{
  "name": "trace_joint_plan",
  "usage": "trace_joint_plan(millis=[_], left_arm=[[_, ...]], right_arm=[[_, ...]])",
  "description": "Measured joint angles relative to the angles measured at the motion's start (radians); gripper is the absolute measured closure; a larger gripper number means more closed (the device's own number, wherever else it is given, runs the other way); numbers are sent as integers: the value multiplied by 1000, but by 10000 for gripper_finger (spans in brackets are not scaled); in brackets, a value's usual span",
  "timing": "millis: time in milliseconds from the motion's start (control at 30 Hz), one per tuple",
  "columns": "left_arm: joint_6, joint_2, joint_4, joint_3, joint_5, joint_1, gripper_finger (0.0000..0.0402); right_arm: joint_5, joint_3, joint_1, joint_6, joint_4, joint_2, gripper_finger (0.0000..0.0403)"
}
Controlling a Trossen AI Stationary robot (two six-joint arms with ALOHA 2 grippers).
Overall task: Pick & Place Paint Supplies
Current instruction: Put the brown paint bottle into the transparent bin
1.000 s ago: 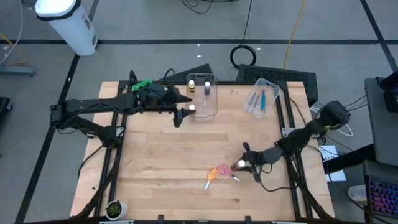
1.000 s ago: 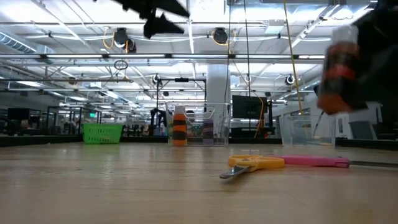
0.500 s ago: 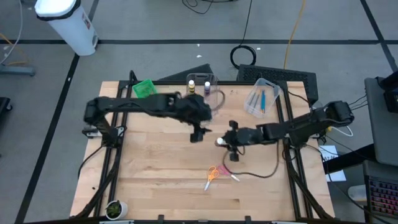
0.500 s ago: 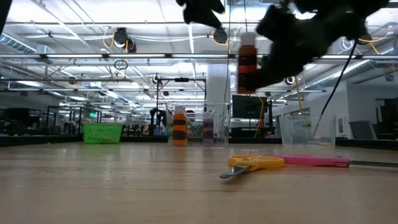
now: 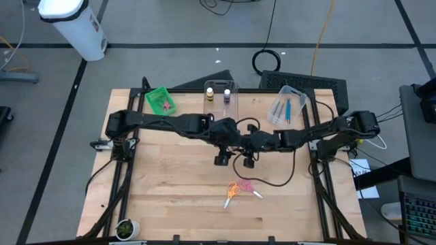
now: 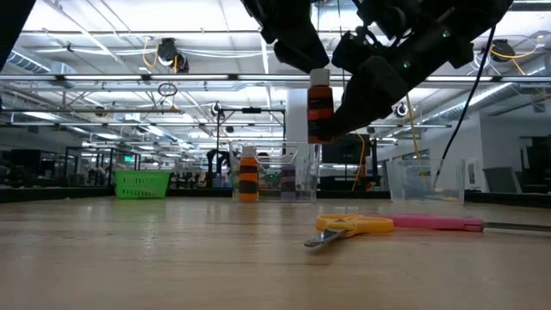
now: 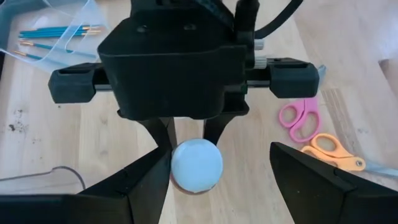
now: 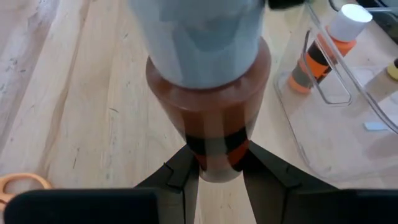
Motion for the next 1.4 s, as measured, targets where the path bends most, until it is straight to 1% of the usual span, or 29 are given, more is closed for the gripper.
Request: trace_joint_plan(millis=[133, 233, 300, 500, 600, 667, 900, 1067, 1133, 1233, 1300, 1400], left_arm=[[-28, 0, 3, 0, 1, 8, 131], [-48, 0, 3, 0, 9, 12, 152], [-51, 0, 5, 0, 26, 15, 178], [-57, 8, 32, -9, 37, 17, 284], [-42, 6, 35, -9, 52, 17, 287], [-29, -8, 15, -9, 47, 16, 287], [-2, -131, -36, -8, -73, 16, 287], [34, -215, -26, -9, -140, 29, 287], [38, -235, -8, -8, -124, 55, 287], [65, -237, 41, -33, -50, 130, 287], [62, -235, 97, -76, 18, 193, 287], [26, -235, 240, -177, 111, 284, 287]], right_arm=[[0, 0, 0, 0, 4, -1, 308], [1, 0, 0, 1, 10, -3, 308], [0, 0, 0, -2, 9, -3, 307], [-6, -3, 3, -2, 35, 0, 303], [1, -3, 7, 33, 56, -1, 287], [1, -3, 2, 62, 52, -1, 268], [5, 0, 0, 20, 18, -4, 187], [2, 0, 0, 19, -53, -4, 149], [2, 0, 0, 30, -67, -4, 140], [0, 0, 1, 47, -72, -5, 133], [-1, 0, 1, 58, -75, -4, 131], [-1, 0, 6, 73, -85, -5, 133]])
